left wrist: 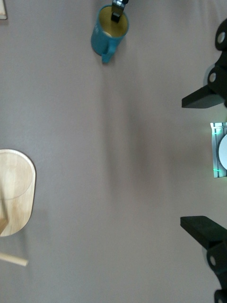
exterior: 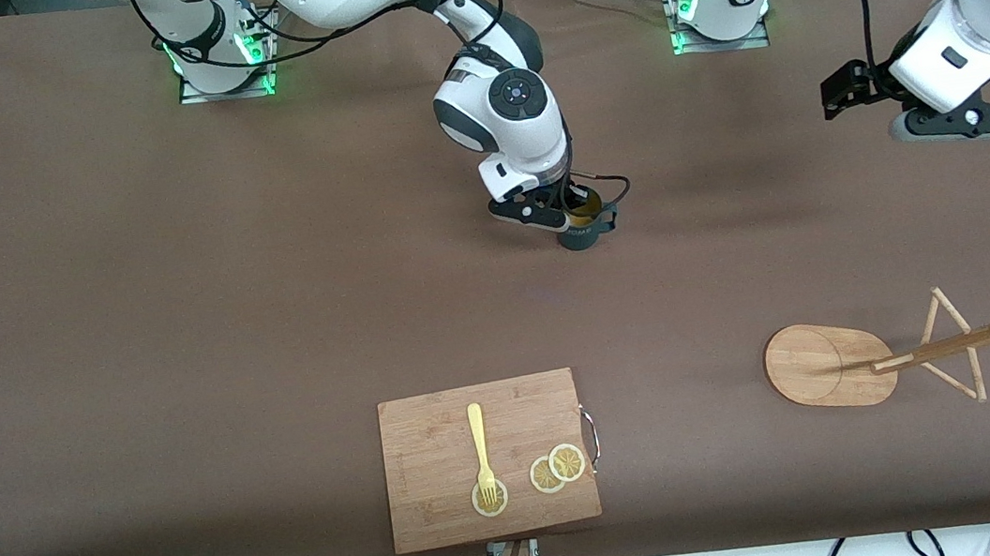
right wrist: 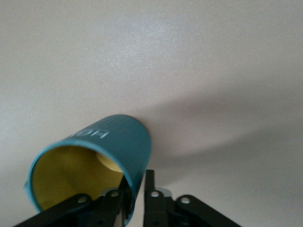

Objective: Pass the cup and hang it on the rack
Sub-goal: 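Set the teal mug down and open the right gripper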

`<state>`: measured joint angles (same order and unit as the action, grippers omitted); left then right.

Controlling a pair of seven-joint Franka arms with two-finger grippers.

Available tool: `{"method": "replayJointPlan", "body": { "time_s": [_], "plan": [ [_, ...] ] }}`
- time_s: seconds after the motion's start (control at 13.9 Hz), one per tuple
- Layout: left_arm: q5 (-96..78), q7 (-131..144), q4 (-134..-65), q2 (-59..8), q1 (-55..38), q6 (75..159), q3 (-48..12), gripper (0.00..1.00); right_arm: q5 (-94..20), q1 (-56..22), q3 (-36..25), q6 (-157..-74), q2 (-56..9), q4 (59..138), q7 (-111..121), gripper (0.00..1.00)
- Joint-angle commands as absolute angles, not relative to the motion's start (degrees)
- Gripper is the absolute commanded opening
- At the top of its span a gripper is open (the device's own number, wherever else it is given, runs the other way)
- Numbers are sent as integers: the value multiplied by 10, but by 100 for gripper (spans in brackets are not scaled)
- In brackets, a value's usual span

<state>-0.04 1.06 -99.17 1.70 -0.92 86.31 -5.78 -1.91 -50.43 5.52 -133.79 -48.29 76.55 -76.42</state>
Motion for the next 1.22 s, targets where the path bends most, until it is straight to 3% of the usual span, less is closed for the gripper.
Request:
{"method": "replayJointPlan", "body": {
  "time_s": [0.0,0.36,0.72,1.15],
  "plan": [
    [-4,-10,-983,11,-9,844,-72,100,-22,-507,49,-1321,-483,745,-770,100],
    [-60,-140,-988,-10,22,846,-70,100,-22,-469,50,-1137,-478,629,-699,100],
    [5,-118,-945,8,27,855,-72,100,-17,-402,41,-1030,-412,622,-523,100],
    [5,18,-925,-61,35,888,-74,100,-12,-277,35,-927,-350,622,-254,100]
  ]
}}
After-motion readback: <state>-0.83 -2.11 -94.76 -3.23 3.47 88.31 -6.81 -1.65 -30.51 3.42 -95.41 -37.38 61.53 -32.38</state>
